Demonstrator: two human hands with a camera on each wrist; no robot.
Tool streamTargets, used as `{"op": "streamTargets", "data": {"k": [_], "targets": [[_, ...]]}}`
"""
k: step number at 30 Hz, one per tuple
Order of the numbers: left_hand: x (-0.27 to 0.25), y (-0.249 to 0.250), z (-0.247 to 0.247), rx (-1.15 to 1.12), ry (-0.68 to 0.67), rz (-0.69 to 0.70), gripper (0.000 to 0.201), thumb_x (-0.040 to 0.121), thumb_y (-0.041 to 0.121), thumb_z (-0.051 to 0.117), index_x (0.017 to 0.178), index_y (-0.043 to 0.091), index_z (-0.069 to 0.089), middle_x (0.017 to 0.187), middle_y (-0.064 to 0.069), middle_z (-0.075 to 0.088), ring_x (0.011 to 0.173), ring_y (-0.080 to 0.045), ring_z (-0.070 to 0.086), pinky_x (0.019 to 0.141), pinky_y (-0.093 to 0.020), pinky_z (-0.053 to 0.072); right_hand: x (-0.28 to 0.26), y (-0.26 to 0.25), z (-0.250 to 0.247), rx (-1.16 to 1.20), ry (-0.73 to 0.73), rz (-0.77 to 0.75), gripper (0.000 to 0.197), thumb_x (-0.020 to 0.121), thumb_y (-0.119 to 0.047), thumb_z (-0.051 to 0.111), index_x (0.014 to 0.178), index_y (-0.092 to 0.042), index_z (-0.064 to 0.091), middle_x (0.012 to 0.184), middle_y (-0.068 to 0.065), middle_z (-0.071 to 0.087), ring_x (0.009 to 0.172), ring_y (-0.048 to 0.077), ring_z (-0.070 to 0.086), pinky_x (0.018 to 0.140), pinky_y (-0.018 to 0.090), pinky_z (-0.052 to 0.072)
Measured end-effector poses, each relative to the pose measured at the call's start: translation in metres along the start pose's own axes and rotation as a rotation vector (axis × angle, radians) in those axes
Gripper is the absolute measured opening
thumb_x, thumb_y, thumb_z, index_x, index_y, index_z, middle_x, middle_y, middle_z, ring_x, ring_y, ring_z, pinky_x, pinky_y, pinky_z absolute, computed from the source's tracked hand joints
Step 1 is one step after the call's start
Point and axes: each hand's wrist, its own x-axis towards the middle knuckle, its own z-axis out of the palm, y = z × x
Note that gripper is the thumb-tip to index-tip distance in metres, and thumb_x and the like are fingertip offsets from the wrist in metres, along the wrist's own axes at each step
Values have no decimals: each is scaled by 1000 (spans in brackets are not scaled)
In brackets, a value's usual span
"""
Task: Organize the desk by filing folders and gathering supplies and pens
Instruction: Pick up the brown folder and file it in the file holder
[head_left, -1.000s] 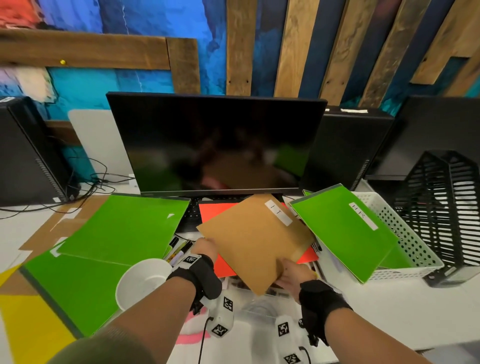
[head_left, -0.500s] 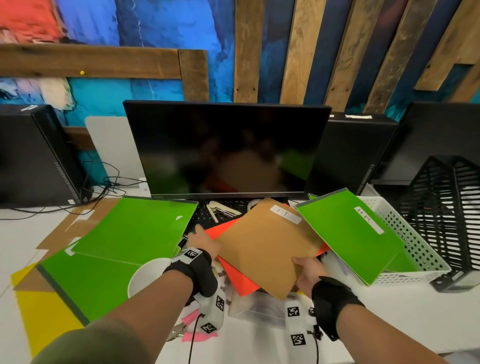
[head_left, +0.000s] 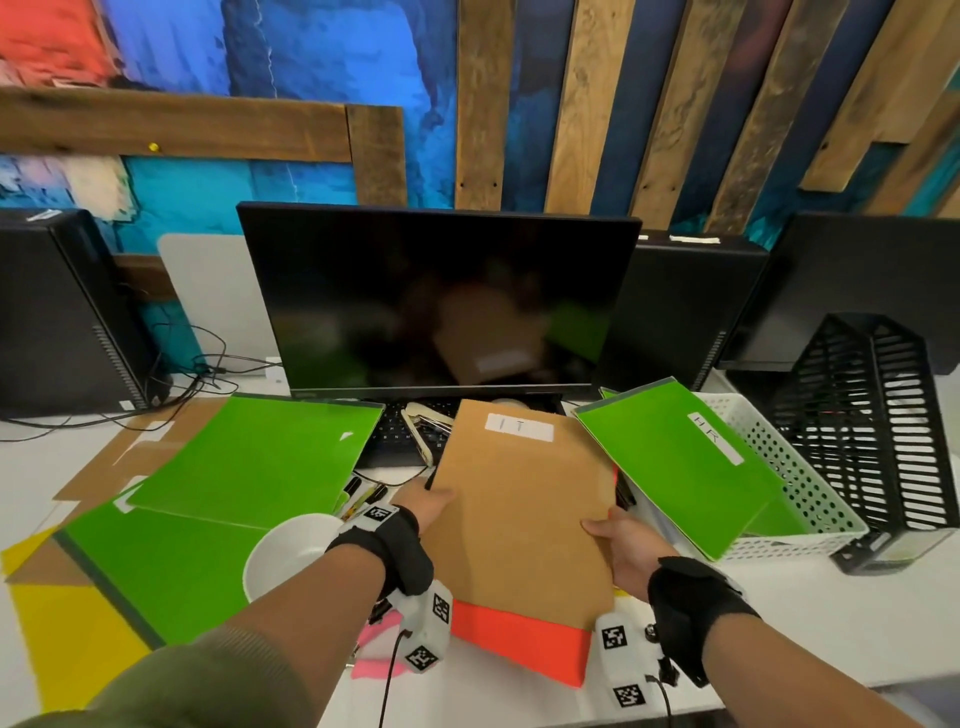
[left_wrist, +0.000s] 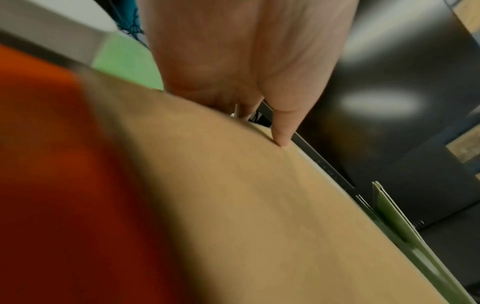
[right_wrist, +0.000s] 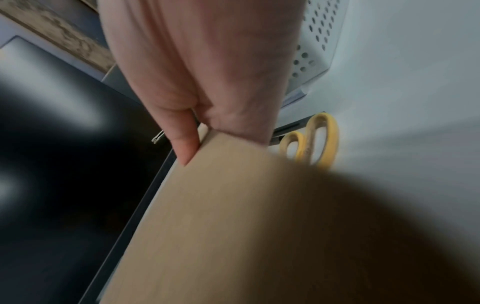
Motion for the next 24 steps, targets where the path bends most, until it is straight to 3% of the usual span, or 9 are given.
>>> {"op": "streamTargets", "data": {"k": [3,5,7,9,13,15,19,24], "targets": [[-1,-10,0,-104,3,-41,39,83,19,66,114,-4,61,114,-23,64,105,-36,61,91,-38,49,3,-4,12,-93,-29,-35,39,92,5,45,130,-4,47,126,20,59,100,30,61,83,38,50],[8,-22,1,-135,36,-49,60,63,29,69,112,-5,61,111,-23,65,101,-37,63,92,-42,50,4,-7,19,-134,-27,-66,43,91,6,47,133,-3,46,128,21,57,106,33,59,88,39,49],[13,-32,-1,-169,64,-53,65,54,30,65,109,-4,63,109,-22,66,100,-37,63,92,-45,50,4,-10,25,-167,-37,-83,42,91,5,48,133,-4,47,128,19,58,113,34,57,96,44,46],[12,-33,-7,-218,111,-41,49,67,24,70,107,-2,63,108,-22,66,99,-36,63,92,-43,50,2,-14,31,-184,-59,-95,39,93,4,46,131,-6,48,127,17,59,113,34,57,98,44,45],[-15,-19,-21,-239,211,35,22,83,18,65,100,4,62,105,-20,67,98,-34,63,86,-33,48,-9,-26,41,-158,-152,-143,36,94,4,43,127,-10,48,123,14,59,103,26,60,88,36,49],[-20,-14,-24,-256,264,102,26,86,14,62,107,-1,63,105,-18,67,100,-34,62,85,-34,47,-15,-32,41,-133,-172,-180,37,93,4,45,128,-9,48,125,13,60,105,25,62,85,35,51],[-36,3,-24,-277,309,224,30,88,14,60,115,2,53,103,-8,61,97,-25,58,92,-38,46,-30,-42,32,-74,-161,-223,38,92,1,49,129,-7,50,126,13,61,104,24,63,84,34,53],[-48,32,-15,-266,318,349,30,86,13,61,114,6,54,109,-14,65,103,-30,61,93,-41,48,-46,-54,12,18,-163,-229,35,90,-1,52,125,2,53,105,13,68,91,25,66,80,37,57]]}}
